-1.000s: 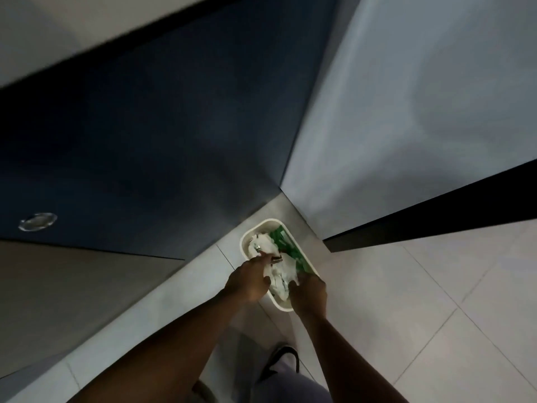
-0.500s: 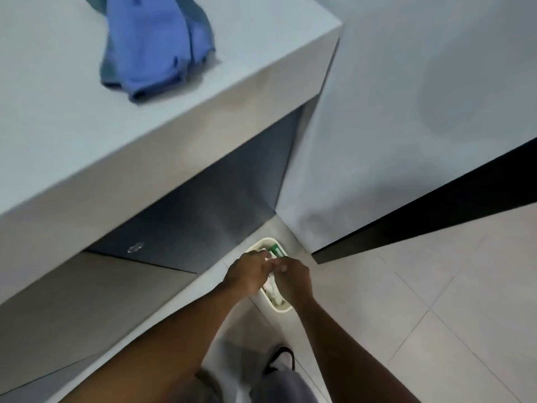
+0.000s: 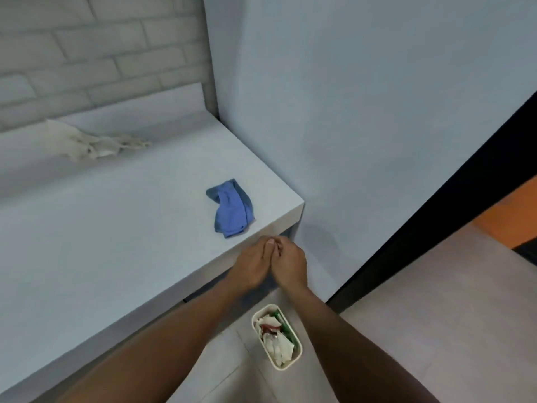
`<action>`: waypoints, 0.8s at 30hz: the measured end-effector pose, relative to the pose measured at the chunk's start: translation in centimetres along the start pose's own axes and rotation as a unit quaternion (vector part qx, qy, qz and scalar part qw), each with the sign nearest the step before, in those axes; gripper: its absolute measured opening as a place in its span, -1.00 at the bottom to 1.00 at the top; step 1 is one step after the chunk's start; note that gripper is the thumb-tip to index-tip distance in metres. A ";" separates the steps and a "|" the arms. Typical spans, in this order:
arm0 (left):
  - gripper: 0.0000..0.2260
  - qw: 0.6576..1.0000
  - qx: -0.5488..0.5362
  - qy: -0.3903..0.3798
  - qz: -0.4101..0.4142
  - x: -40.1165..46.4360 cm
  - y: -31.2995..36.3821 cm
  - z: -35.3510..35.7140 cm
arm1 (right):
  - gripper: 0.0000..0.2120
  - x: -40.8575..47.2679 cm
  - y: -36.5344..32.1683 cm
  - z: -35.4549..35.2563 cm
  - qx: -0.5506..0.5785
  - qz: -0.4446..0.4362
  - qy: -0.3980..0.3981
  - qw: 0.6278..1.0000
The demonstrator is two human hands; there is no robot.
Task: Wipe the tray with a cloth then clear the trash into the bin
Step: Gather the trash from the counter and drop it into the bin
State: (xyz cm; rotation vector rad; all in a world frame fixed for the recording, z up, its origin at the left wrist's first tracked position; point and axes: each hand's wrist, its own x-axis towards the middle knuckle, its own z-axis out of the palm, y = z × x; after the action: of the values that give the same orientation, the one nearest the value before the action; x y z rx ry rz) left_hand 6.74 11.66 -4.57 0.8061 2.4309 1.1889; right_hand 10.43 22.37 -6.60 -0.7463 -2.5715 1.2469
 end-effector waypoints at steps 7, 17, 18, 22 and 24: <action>-0.66 0.992 0.011 0.122 -0.005 -1.7 -0.6 -14.2 | -0.81 1.6 -13.6 4.0 0.057 -0.115 -0.031 0.991; -0.66 0.961 0.107 0.238 -0.089 -12.0 -10.6 -32.8 | -0.75 -2.2 -29.8 17.4 0.010 -0.268 -0.175 0.947; -0.67 0.959 0.108 0.242 -0.099 -13.1 -11.6 -33.6 | -0.74 -2.7 -30.8 18.5 -0.010 -0.281 -0.192 0.940; -0.69 0.947 0.113 0.270 -0.133 -16.2 -15.4 -36.4 | -0.69 -3.6 -34.1 22.5 -0.079 -0.315 -0.233 0.917; -0.68 0.940 0.114 0.278 -0.160 -16.9 -17.1 -37.2 | -0.67 -3.5 -34.7 24.1 -0.122 -0.332 -0.245 0.903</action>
State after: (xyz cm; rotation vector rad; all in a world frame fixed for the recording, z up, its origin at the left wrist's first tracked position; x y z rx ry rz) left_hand -4.56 -30.11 4.90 0.1017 3.0438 1.1292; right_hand -8.03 -13.89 5.29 0.4848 -2.9894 0.9675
